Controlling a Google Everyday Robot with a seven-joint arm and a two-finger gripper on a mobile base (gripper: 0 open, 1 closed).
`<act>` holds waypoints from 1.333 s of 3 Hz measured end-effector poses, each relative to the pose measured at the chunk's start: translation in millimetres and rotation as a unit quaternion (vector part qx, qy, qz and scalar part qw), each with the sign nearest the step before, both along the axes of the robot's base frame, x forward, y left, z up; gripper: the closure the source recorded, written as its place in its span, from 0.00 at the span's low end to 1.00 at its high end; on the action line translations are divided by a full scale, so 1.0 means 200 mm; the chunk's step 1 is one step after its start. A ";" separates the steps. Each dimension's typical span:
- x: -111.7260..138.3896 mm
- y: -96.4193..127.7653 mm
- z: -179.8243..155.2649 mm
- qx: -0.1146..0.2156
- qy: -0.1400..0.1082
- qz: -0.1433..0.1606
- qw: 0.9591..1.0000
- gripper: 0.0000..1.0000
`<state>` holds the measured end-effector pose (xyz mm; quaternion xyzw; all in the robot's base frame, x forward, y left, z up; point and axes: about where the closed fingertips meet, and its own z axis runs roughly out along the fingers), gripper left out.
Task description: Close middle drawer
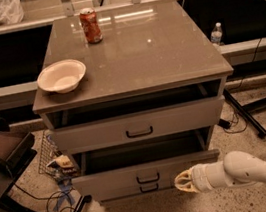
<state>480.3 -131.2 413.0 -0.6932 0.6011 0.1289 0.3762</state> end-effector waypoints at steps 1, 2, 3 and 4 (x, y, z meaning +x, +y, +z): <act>0.41 0.09 -0.07 0.017 -0.003 0.003 1.000 1.00; 0.41 0.10 -0.07 0.020 -0.002 0.004 1.000 1.00; 0.51 0.23 -0.07 0.040 -0.004 0.017 0.999 1.00; 0.51 0.23 -0.07 0.040 -0.004 0.017 0.999 1.00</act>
Offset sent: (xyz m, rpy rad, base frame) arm 0.1144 0.0231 -0.0206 0.0517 -0.0015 0.0045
